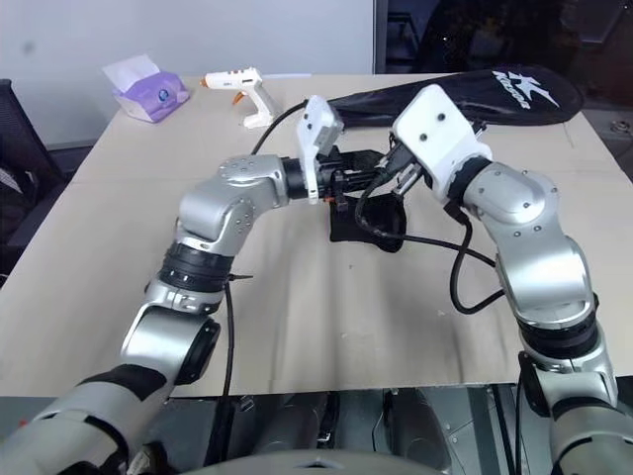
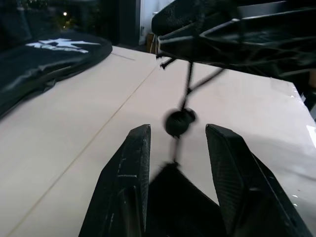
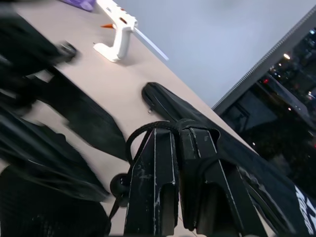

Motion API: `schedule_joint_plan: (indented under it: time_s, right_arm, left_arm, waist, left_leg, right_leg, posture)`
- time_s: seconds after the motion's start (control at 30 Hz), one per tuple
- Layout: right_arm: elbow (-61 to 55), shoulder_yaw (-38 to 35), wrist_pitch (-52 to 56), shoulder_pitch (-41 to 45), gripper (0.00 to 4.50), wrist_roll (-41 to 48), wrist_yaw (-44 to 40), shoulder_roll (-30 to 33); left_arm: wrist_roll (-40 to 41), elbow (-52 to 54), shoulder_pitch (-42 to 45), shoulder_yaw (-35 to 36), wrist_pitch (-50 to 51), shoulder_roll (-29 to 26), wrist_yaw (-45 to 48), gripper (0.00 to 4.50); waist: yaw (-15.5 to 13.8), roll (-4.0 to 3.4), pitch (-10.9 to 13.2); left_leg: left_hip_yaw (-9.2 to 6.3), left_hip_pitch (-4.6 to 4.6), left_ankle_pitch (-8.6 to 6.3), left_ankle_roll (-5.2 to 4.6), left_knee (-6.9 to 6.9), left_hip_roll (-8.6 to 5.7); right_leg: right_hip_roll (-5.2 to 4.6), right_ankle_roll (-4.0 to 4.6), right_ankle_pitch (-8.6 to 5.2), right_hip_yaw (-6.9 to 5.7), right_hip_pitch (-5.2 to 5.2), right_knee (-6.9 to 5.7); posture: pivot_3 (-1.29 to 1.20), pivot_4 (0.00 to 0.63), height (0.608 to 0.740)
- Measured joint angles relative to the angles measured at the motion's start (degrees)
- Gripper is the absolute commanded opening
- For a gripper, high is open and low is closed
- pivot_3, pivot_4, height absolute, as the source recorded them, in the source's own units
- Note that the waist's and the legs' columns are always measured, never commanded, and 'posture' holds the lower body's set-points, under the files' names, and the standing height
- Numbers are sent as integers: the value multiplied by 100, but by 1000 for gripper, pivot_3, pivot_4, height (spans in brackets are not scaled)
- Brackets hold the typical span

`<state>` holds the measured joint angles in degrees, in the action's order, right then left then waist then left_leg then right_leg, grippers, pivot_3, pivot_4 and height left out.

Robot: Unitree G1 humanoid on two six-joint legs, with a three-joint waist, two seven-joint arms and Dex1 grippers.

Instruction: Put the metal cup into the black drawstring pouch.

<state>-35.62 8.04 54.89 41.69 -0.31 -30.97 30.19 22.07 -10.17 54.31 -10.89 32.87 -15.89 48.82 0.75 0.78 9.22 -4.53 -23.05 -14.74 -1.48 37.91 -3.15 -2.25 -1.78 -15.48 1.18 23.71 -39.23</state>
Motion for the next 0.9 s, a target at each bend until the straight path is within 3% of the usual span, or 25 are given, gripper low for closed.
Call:
schedule_joint_plan:
  time_s: [0.13, 0.23, 0.3, 0.33, 0.5, 0.67, 0.73, 0.9]
  right_arm:
    - [-64, 1, 113, 6, 0, 68, 14, 15]
    - [-89, 1, 159, 11, 0, 98, 33, 25]
    - [-137, 1, 217, 27, 0, 111, 53, 30]
    - [-161, 0, 238, 35, 0, 117, 57, 37]
    - [-181, -186, 318, 43, 0, 201, 135, 68]
    - [735, -1464, 150, -33, 0, 111, 412, 783]
    - [1263, -1613, -188, -626, 0, 125, 386, 1175]
    - [1558, -1703, -654, -1411, 0, 315, 358, 1205]
  left_arm:
    - [-60, -137, 76, -41, -128, 158, 131, 1829]
    - [-171, -278, 78, -99, -243, 236, 273, 1056]
    - [-185, -351, 78, -104, -248, 275, 352, 270]
    - [-195, -387, 79, -104, -251, 294, 371, 182]
    - [-308, -636, 76, -133, -247, 337, 477, 182]
    - [-856, -1200, -304, -528, -699, -42, 683, 182]
    - [-960, -1222, -380, -626, -983, -101, 768, 182]
    - [-1072, -1175, -519, -713, -1110, -176, 772, 182]
  waist:
    - [9, 0, 0]
    - [8, 0, 0]
    - [8, 0, 0]
    - [6, 0, 0]
    - [4, 0, 0]
    - [-12, 0, 0]
    - [-41, 5, 0]
    - [46, -10, 0]
  left_leg:
    - [0, 0, 0, 0, -1, 0]
    - [-1, 0, 0, 0, -1, 0]
    - [-1, -1, 0, 0, -1, 0]
    - [-1, -1, 0, 0, -1, 0]
    - [-2, -2, 0, 0, 0, 0]
    - [-2, -1, 0, -1, -1, -2]
    - [-14, -12, 0, -1, -2, 0]
    - [3, -18, -2, -5, -6, 3]
  right_leg:
    - [0, 0, 0, 0, 0, 1]
    - [1, 0, 0, -1, 0, 1]
    - [1, 0, 0, -1, 0, 1]
    - [1, 0, 0, -2, 0, 1]
    - [1, 0, 0, -4, 0, 2]
    - [0, 0, 0, -6, -3, 6]
    - [0, 1, 1, -19, -3, 19]
    - [2, 0, 1, 3, 8, 14]
  posture:
    - [0, 150, 740]
    - [0, 150, 740]
    - [0, 150, 740]
    - [0, 150, 740]
    - [0, 150, 740]
    - [0, 150, 740]
    - [0, 150, 740]
    - [0, 150, 740]
